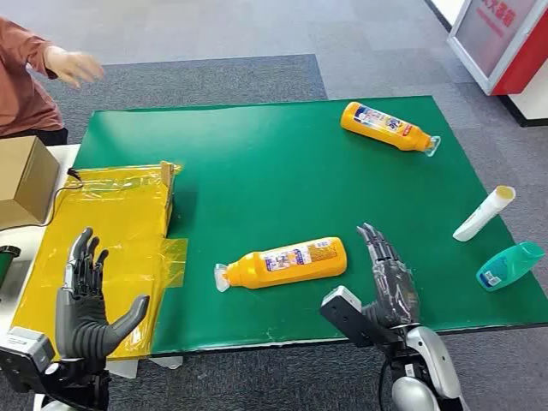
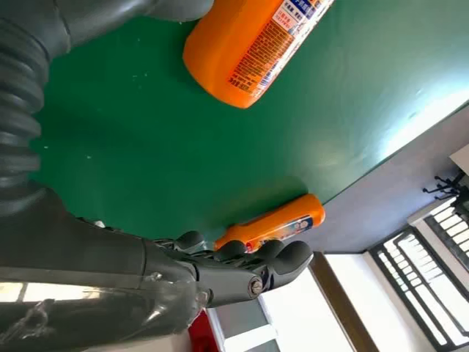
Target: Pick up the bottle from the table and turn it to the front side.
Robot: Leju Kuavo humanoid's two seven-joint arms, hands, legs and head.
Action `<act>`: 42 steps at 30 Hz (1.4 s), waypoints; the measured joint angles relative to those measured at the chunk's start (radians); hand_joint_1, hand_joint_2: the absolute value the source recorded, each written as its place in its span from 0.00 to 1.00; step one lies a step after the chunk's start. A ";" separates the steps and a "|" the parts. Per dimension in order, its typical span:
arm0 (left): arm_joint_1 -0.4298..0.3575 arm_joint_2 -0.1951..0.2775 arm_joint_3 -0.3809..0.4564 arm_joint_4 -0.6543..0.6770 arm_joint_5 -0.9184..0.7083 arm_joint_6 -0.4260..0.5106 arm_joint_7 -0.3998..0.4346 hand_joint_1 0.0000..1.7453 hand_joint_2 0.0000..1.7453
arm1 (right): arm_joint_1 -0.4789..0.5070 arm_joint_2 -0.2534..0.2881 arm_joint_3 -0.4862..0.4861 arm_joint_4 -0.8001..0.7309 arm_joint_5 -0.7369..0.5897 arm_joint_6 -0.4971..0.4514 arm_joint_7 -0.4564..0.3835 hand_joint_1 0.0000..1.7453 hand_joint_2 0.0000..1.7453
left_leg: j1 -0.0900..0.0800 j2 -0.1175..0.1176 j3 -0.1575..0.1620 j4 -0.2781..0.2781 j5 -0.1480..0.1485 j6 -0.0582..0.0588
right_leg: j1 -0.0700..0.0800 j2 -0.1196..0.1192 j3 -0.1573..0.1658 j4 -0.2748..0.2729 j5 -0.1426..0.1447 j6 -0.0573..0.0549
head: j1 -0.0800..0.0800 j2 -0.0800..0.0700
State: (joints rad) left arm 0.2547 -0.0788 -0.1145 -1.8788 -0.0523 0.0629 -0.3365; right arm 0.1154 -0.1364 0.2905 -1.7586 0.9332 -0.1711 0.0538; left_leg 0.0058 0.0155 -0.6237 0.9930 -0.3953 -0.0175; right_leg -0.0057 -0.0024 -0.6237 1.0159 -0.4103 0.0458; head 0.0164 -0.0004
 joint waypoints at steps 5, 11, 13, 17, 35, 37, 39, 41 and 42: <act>0.001 -0.005 0.002 -0.001 -0.002 -0.005 0.001 0.00 1.00 | -0.013 0.000 0.012 0.007 0.039 -0.013 0.023 0.00 1.00 | 0.000 0.000 0.000 0.000 0.000 0.000 | 0.000 0.000 0.000 0.000 0.000 0.000 | 0.000 0.000; 0.001 -0.009 0.002 -0.001 -0.003 -0.020 0.002 0.00 1.00 | -0.037 -0.001 0.029 0.022 0.119 -0.001 0.063 0.00 1.00 | 0.000 0.000 0.000 0.000 0.000 0.000 | 0.000 0.000 0.000 0.000 0.000 0.000 | 0.000 0.000; -0.001 -0.011 0.002 -0.001 -0.004 -0.027 0.004 0.00 1.00 | -0.054 -0.001 0.045 0.044 0.189 0.008 0.092 0.00 1.00 | 0.000 0.000 0.000 0.000 0.000 0.000 | 0.000 0.000 0.000 0.000 0.000 0.000 | 0.000 0.000; -0.016 -0.015 0.002 -0.001 -0.012 -0.039 0.011 0.00 1.00 | -0.100 -0.001 0.092 0.118 0.317 0.011 0.142 0.00 1.00 | 0.000 0.000 0.000 0.000 0.000 0.000 | 0.000 0.000 0.000 0.000 0.000 0.000 | 0.000 0.000; -0.050 -0.020 -0.001 -0.001 -0.020 -0.057 0.021 0.00 1.00 | -0.203 0.010 0.180 0.309 0.405 0.029 0.174 0.00 1.00 | 0.000 0.000 0.000 0.000 0.001 0.000 | 0.000 0.000 0.000 0.000 0.001 0.000 | 0.000 0.000; -0.058 -0.021 -0.002 0.000 -0.020 -0.060 0.022 0.00 1.00 | -0.228 0.016 0.187 0.349 0.404 0.035 0.174 0.00 1.00 | 0.000 0.000 0.000 0.000 0.001 0.000 | 0.000 0.000 0.000 0.000 0.001 0.000 | 0.000 0.000; -0.064 -0.021 -0.003 0.000 -0.021 -0.062 0.022 0.00 1.00 | -0.250 0.020 0.192 0.387 0.403 0.040 0.174 0.00 1.00 | 0.000 0.000 0.000 0.000 0.001 0.000 | 0.000 0.000 0.000 0.000 0.001 0.000 | 0.000 0.000; -0.067 -0.021 -0.004 0.000 -0.021 -0.063 0.022 0.00 1.00 | -0.269 0.025 0.197 0.420 0.402 0.043 0.173 0.00 1.00 | 0.000 0.000 0.000 0.000 0.001 0.000 | 0.000 0.000 0.000 0.000 0.001 0.000 | 0.000 0.000; -0.070 -0.021 -0.005 0.000 -0.021 -0.063 0.022 0.00 1.00 | -0.279 0.027 0.199 0.439 0.400 0.045 0.173 0.00 1.00 | 0.000 0.000 0.000 0.000 0.001 0.000 | 0.000 0.000 0.000 0.000 0.001 0.000 | 0.000 0.000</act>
State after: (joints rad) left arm 0.1846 -0.0996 -0.1199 -1.8790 -0.0729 0.0001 -0.3143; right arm -0.1638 -0.1094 0.4898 -1.3199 1.3335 -0.1258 0.2265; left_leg 0.0058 0.0154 -0.6238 0.9930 -0.3939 -0.0175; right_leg -0.0057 -0.0025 -0.6238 1.0159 -0.4092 0.0459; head 0.0161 -0.0004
